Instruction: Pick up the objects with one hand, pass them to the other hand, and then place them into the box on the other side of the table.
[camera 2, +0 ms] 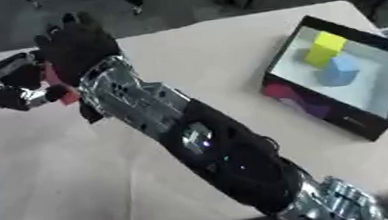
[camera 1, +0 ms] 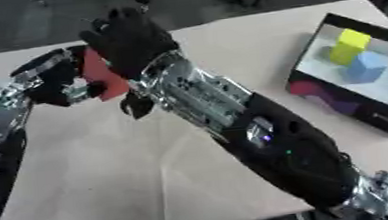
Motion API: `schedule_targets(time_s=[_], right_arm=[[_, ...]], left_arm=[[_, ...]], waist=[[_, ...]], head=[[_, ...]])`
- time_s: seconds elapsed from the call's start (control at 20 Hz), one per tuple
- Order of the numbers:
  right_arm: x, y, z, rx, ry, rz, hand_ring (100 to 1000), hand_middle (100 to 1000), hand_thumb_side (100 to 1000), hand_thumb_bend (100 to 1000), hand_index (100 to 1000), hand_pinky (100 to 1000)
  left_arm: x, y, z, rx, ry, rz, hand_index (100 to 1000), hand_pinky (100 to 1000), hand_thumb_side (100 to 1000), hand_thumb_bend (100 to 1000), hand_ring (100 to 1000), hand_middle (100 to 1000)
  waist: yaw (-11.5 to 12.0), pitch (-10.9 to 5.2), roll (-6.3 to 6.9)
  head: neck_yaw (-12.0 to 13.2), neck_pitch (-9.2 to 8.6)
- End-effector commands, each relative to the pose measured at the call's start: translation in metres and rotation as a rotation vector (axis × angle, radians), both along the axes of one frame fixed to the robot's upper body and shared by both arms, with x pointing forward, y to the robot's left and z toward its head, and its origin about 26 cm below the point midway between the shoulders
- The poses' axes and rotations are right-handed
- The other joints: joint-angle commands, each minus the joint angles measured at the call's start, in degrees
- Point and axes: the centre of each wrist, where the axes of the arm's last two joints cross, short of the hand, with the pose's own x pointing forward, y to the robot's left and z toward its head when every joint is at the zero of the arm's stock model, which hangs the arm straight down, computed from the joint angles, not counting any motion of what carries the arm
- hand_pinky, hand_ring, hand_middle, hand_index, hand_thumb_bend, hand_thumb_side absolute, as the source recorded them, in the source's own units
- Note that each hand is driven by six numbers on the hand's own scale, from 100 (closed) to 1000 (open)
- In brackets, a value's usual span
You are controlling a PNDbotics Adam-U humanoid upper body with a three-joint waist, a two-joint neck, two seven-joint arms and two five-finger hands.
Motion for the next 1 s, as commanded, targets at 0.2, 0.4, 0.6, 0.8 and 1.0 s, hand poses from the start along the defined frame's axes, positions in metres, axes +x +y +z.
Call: schedule_targets(time_s=[0.2,0.4,0.6,0.8,1.0], right_arm=[[-0.003,0.005,0.005,0.06,0.107,0.014,878,875,100,421,971,937],[0.0,0.006,0.0,0.068,0.191,-0.009,874,856,100,344,942,942],[0.003,0.006,-0.003,0.061,0.231,-0.029,847,798,100,300,891,941],[0.005,0.004,-0.004,0.048,0.229,-0.045,863,866,100,337,934,959],[0.005,0.003,-0.002,0.001,0.156,-0.058,977,997,181,467,1000,1000]], left_arm=[[0.003,-0.013,0.017,0.025,-0.105,-0.107,463,642,321,100,428,383],[0.002,-0.022,0.019,0.016,-0.114,-0.136,467,648,322,100,434,387],[-0.001,-0.028,0.022,0.016,-0.13,-0.164,479,659,318,100,446,400],[-0.003,-0.031,0.024,0.007,-0.148,-0.184,485,665,321,100,452,407],[-0.003,-0.032,0.024,0.002,-0.149,-0.189,484,664,320,100,451,405]], waist=[[0.0,-0.62,-0.01],[-0.05,-0.66,-0.02],[-0.12,-0.69,-0.03],[-0.2,-0.71,-0.04],[-0.23,-0.71,-0.03]], head=[[-0.14,-0.6],[-0.02,-0.73],[0.0,-0.75],[0.05,-0.74],[0.19,-0.85]])
